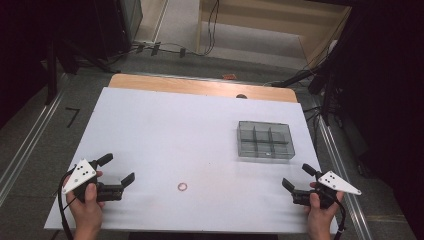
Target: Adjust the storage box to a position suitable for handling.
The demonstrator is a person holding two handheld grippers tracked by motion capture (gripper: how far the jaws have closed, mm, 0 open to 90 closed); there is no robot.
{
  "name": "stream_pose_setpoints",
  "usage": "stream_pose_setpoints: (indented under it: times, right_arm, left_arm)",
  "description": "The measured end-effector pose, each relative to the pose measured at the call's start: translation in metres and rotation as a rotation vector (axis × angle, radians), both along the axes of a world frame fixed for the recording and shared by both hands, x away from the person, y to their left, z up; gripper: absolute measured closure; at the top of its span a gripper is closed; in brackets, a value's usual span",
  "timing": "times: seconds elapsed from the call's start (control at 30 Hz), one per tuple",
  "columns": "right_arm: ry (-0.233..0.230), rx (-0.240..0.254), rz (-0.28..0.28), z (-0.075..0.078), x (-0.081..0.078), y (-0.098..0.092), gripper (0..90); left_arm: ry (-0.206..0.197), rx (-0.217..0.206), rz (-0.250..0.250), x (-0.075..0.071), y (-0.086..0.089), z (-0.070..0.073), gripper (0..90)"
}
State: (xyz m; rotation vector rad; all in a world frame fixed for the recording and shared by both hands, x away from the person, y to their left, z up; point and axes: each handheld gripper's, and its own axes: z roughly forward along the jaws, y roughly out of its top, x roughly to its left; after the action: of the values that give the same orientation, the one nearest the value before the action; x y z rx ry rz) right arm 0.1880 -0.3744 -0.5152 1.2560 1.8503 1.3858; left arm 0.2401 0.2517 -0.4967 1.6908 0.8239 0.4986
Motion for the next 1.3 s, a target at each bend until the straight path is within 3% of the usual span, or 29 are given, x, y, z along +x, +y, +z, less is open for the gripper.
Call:
stream_pose_setpoints:
  times: [0.37,0.6,1.07,1.23,1.3]
  right_arm:
    - [-0.002,-0.005,0.016,0.004,-0.001,0.003,0.0]
    - [-0.025,-0.011,0.026,0.017,-0.003,0.006,0.0]
    - [0.006,-0.044,-0.017,0.026,0.001,0.011,3.6]
    - [0.027,-0.035,-0.035,0.033,0.005,0.010,4.2]
    - [0.038,-0.009,-0.050,0.036,0.008,0.007,11.3]
  left_arm:
    - [0.005,0.001,0.000,0.000,-0.001,-0.001,0.0]
    - [0.005,-0.006,0.011,0.001,0.000,-0.001,0.0]
    - [0.013,-0.002,0.008,0.002,-0.001,-0.002,0.0]
    - [0.023,-0.003,0.015,0.003,-0.001,-0.002,0.0]
    - [0.024,0.000,0.015,0.004,-0.001,-0.003,0.0]
